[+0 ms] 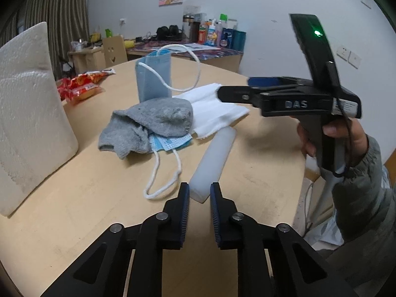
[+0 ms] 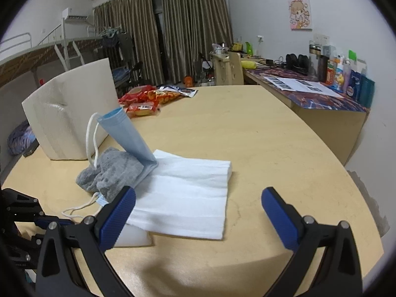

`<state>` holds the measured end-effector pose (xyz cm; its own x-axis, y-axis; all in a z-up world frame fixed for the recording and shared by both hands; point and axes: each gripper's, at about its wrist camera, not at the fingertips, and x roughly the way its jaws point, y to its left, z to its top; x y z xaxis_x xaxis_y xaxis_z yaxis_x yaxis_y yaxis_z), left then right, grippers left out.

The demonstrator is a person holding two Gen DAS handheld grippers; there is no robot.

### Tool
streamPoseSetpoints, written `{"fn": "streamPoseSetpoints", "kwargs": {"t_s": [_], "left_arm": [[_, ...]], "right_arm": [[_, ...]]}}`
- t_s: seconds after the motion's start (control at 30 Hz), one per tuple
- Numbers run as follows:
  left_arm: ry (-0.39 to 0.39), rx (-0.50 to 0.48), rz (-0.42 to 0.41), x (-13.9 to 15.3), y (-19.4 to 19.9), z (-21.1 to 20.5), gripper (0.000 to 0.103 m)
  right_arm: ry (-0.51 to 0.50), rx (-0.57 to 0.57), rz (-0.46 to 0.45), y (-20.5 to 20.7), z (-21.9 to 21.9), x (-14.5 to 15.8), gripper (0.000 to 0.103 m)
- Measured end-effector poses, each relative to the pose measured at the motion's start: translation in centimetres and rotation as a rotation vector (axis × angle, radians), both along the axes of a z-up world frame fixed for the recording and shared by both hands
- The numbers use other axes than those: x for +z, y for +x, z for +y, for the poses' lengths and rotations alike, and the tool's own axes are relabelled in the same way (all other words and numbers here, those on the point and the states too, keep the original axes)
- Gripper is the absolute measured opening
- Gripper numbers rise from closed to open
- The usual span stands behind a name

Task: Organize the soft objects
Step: 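Close the left tool on the grey foam strip while the right tool grasps the white tissue, then lift and carry the foam strip and tissue with both tools toward the foam box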

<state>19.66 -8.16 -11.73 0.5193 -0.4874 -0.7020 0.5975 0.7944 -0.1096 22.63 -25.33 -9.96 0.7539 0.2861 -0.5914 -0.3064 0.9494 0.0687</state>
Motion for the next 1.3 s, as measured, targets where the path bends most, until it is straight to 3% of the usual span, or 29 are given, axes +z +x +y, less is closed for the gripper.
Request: {"fn": "streamPoseSetpoints", "kwargs": {"t_s": [0.2, 0.3, 0.37, 0.43, 0.57, 0.73, 0.8, 0.97, 1.3], "left_arm": [[-0.009, -0.002, -0.015, 0.2, -0.4, 0.2, 0.013], [-0.006, 0.005, -0.014, 0.1, -0.4, 0.1, 0.013], [-0.006, 0.005, -0.011, 0.1, -0.4, 0.1, 0.013], [-0.001, 0.002, -0.02, 0.2, -0.6, 0.1, 0.013], [-0.007, 0.008, -0.032, 0.3, -0.8, 0.2, 0.013], [0.0, -0.006, -0.056, 0.5, -1.3, -0.1, 0.013], [-0.004, -0.01, -0.067, 0.6, -1.6, -0.1, 0.013], [-0.016, 0.0, -0.047, 0.6, -1.3, 0.2, 0.013], [-0.021, -0.012, -0.07, 0.8, -1.7, 0.1, 0.013]], "right_arm": [[-0.043, 0.043, 0.04, 0.9, 1.3, -0.4, 0.101], [-0.051, 0.06, 0.085, 1.4, 1.8, -0.9, 0.085], [-0.084, 0.049, 0.112, 1.7, 2.0, -1.2, 0.067], [-0.111, 0.048, 0.145, 2.1, 2.3, -1.7, 0.061], [-0.162, 0.053, 0.157, 1.8, 3.1, -2.0, 0.058], [-0.153, 0.064, 0.167, 1.8, 2.9, -2.0, 0.058], [-0.163, 0.075, 0.159, 1.7, 3.2, -1.9, 0.052], [-0.172, 0.07, 0.151, 1.1, 3.3, -1.7, 0.009], [-0.011, -0.015, 0.109, -1.6, -1.4, -0.3, 0.008]]}}
